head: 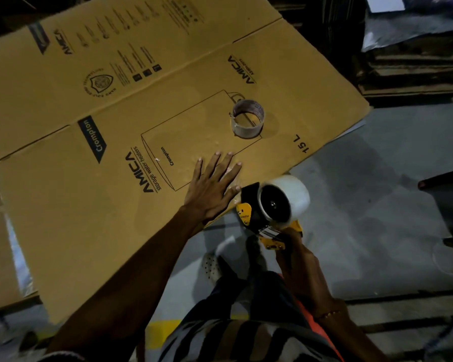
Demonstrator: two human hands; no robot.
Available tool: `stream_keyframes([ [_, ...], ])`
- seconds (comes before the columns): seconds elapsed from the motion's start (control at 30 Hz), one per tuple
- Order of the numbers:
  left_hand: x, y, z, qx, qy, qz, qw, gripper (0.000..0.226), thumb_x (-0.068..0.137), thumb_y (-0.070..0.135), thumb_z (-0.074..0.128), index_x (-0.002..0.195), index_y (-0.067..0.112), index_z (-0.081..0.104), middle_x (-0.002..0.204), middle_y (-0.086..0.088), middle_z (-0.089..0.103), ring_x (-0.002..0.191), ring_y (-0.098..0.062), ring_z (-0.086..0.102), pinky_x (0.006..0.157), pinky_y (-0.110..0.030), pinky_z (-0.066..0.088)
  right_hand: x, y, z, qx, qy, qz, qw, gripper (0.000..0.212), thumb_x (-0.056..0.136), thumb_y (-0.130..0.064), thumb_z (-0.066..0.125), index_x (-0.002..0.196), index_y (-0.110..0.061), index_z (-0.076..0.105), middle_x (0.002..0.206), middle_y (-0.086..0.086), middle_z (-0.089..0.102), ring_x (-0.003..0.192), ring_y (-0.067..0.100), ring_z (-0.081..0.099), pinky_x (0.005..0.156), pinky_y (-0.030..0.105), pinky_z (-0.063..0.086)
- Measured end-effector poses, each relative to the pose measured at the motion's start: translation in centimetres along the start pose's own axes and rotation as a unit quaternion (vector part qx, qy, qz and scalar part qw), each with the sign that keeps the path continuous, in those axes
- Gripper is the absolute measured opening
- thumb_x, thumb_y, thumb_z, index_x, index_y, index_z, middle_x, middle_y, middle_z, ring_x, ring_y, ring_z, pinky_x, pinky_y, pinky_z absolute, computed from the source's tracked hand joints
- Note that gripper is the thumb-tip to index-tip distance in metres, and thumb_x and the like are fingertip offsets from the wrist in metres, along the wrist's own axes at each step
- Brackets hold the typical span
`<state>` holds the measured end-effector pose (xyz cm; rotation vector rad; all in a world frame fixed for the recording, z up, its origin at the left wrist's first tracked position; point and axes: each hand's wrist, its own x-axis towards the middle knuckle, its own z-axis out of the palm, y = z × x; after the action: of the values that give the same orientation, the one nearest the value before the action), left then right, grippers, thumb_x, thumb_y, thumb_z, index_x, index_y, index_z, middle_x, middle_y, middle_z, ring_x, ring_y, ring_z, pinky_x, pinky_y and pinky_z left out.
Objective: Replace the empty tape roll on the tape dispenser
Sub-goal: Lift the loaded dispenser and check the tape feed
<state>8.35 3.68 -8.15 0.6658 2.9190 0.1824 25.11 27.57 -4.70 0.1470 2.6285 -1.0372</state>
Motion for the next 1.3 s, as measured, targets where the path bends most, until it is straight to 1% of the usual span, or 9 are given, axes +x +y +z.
stream_keyframes([
  [0.07,0.2,0.2,0.0,-0.004,-0.003,-0.004,1.000,0.061,0.103,0.055,0.018,0.158,0.031,0.010,0.168,0.001,0.003,0.155,-0.024,-0.003,0.121,-0.057,0.005,0.9,3.9,1.5,-0.036,-0.101,0.154,0.982,0.049,0.101,-0.050,0.045,0.143,-0.025,0.043,0.122,0.007,0.067,0.111,0.030,0.065,0.080,0.034,0.045],
  [0.17,0.1,0.1,-0.2,0.000,-0.002,-0.010,1.000,0.062,0.102,0.056,0.021,0.158,0.032,0.010,0.168,0.003,0.003,0.155,-0.024,-0.002,0.122,-0.056,0.004,0.5,10.8,2.9,0.075,-0.121,0.266,0.953,0.095,0.070,-0.094,0.021,0.127,-0.025,0.053,0.108,0.013,0.071,0.104,0.035,0.067,0.091,0.046,0.050],
  [0.27,0.3,0.1,-0.4,-0.010,-0.017,-0.006,1.000,0.062,0.102,0.057,0.017,0.158,0.032,0.010,0.168,0.003,0.002,0.155,-0.023,-0.003,0.122,-0.055,0.002,-2.2,9.1,-0.1,0.174,-0.097,0.258,0.945,0.038,0.092,-0.055,0.058,0.113,-0.023,0.055,0.074,0.003,0.067,0.069,0.032,0.068,0.061,0.042,0.054],
  [0.37,0.3,0.2,-0.6,-0.015,-0.029,-0.016,0.999,0.063,0.101,0.059,0.017,0.158,0.033,0.008,0.168,0.004,-0.001,0.154,-0.022,-0.007,0.122,-0.055,-0.002,-2.0,7.1,-3.2,0.375,-0.089,0.355,0.852,0.016,0.099,-0.012,0.060,0.113,-0.006,0.057,0.054,0.010,0.052,0.037,0.022,0.047,0.039,0.026,0.039],
  [0.53,0.8,0.9,-1.7,-0.089,-0.036,-0.041,0.995,0.061,0.100,0.055,0.034,0.156,0.033,0.023,0.168,0.004,0.004,0.154,-0.024,-0.004,0.122,-0.054,0.000,-0.7,5.3,-7.6,0.412,-0.130,0.347,0.832,0.033,0.094,-0.031,0.065,0.117,-0.007,0.068,0.063,0.006,0.049,0.042,0.016,0.040,0.039,0.025,0.032],
  [0.67,0.8,1.8,-2.9,-0.158,0.008,-0.074,0.985,0.056,0.093,0.050,0.042,0.143,0.026,0.051,0.161,-0.003,0.031,0.148,-0.031,0.021,0.118,-0.049,0.022,-1.3,3.5,-8.9,0.469,-0.171,0.297,0.814,0.043,0.073,-0.042,0.081,0.085,-0.003,0.066,0.062,0.008,0.043,0.037,0.014,0.037,0.034,0.024,0.032],
  [0.97,-1.7,4.2,-6.6,-0.441,-0.052,-0.097,0.891,0.034,0.100,0.033,0.056,0.130,0.020,0.065,0.129,-0.002,0.064,0.119,-0.017,0.059,0.101,-0.027,0.045,-2.5,-1.0,-9.7,0.548,-0.246,0.212,0.771,0.045,0.081,-0.037,0.076,0.066,-0.003,0.050,0.043,0.007,0.035,0.026,0.013,0.035,0.029,0.019,0.034],
  [1.1,-2.1,4.3,-8.1,-0.561,-0.100,-0.166,0.805,0.036,0.092,0.051,0.058,0.116,0.027,0.070,0.114,0.000,0.072,0.105,-0.018,0.068,0.102,-0.041,0.051,-2.0,-3.3,-10.1,0.588,-0.235,0.179,0.753,0.045,0.076,-0.029,0.085,0.068,0.000,0.052,0.047,0.009,0.035,0.025,0.013,0.039,0.027,0.019,0.037],
  [1.3,-0.3,4.4,-12.0,-0.692,-0.134,-0.209,0.678,0.028,0.100,0.034,0.056,0.100,0.010,0.070,0.085,-0.007,0.062,0.069,-0.017,0.053,0.059,-0.026,0.043,0.9,-5.4,-10.8,0.527,-0.241,0.134,0.804,0.047,0.081,-0.032,0.080,0.079,0.006,0.052,0.059,0.013,0.035,0.026,0.014,0.037,0.029,0.019,0.034],
])
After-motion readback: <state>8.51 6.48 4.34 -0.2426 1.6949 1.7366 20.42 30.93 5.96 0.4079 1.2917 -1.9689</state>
